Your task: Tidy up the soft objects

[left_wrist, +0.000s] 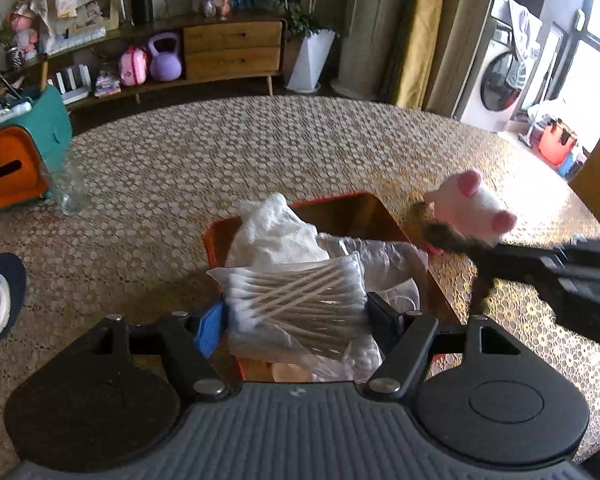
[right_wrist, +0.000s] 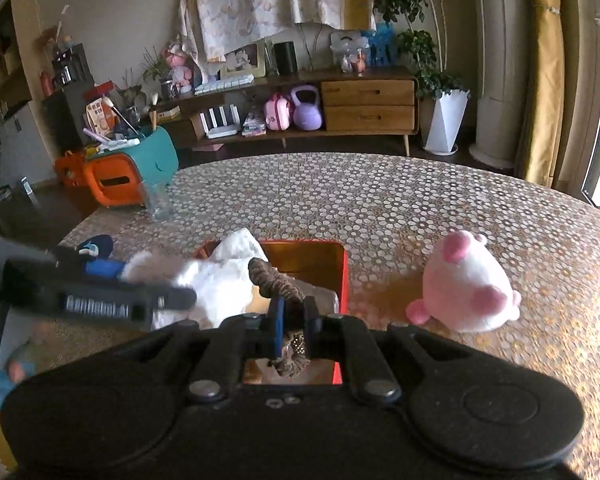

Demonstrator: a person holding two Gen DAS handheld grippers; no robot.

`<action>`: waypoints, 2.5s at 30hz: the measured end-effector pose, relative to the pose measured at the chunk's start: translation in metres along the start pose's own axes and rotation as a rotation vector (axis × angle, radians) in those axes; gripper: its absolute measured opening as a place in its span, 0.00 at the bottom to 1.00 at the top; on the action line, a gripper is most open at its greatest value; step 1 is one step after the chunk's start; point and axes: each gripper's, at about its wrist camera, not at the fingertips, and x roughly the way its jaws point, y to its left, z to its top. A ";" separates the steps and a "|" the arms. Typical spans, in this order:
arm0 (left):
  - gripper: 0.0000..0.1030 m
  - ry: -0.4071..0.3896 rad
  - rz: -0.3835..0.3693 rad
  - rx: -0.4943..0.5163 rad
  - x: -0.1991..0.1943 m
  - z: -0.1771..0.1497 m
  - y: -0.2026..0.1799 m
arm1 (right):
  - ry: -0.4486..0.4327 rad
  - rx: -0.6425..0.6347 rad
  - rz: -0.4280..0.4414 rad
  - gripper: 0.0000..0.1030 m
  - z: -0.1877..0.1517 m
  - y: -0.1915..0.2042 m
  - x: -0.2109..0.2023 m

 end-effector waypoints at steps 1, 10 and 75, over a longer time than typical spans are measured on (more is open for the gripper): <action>0.70 0.006 -0.004 0.001 0.004 0.000 -0.001 | 0.002 -0.002 -0.001 0.08 0.003 0.000 0.006; 0.70 0.050 -0.015 0.008 0.035 -0.009 -0.015 | 0.045 -0.035 -0.020 0.08 0.011 0.003 0.057; 0.80 -0.066 -0.096 0.079 -0.055 -0.034 -0.102 | -0.076 0.070 0.020 0.66 -0.041 -0.051 -0.120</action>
